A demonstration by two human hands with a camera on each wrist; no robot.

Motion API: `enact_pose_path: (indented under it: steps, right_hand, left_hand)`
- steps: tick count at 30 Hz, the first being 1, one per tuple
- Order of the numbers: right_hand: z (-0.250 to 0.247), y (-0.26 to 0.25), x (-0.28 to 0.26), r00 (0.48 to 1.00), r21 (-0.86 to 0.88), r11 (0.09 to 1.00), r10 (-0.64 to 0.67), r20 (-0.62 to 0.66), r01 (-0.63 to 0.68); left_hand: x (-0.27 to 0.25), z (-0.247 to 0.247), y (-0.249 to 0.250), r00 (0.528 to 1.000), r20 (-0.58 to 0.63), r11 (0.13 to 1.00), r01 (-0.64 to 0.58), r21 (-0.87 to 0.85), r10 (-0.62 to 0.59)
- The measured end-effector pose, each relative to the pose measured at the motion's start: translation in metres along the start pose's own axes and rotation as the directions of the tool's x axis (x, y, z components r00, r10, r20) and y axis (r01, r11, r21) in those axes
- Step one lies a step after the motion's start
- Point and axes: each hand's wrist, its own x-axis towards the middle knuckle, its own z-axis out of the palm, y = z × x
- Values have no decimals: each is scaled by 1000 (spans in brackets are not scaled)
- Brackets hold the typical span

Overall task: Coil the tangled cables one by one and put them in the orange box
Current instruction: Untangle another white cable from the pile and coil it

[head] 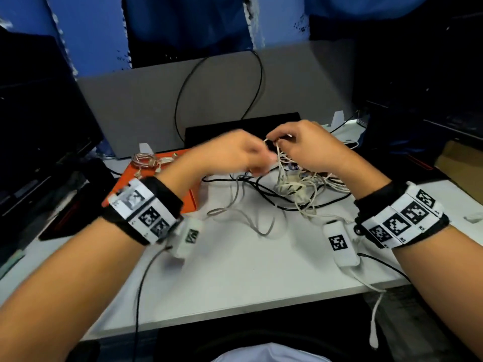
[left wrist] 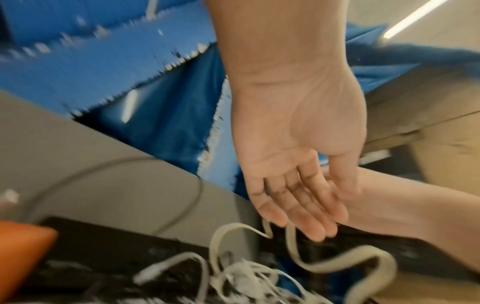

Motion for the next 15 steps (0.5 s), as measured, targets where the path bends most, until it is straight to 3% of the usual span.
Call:
enact_pose_path:
  steps: [3, 6, 8, 12, 15]
  right_hand:
    - [-6, 4, 1, 996, -31, 999, -20, 93, 22]
    - [-12, 8, -1, 960, -95, 995, 15, 279, 12]
    - [-14, 11, -2, 939, -122, 992, 30, 343, 13]
    - [-18, 14, -3, 925, -114, 993, 41, 379, 3]
    - [-22, 17, -2, 928, -89, 996, 49, 368, -17]
  left_hand:
    - [3, 54, 25, 939, 327, 975, -164, 147, 109]
    - [15, 90, 25, 883, 469, 934, -184, 308, 20]
    - [22, 103, 19, 886, 463, 907, -164, 388, -38]
    - [34, 107, 6, 943, 326, 901, -77, 427, -74]
    - [36, 104, 7, 966, 257, 924, -85, 373, -14]
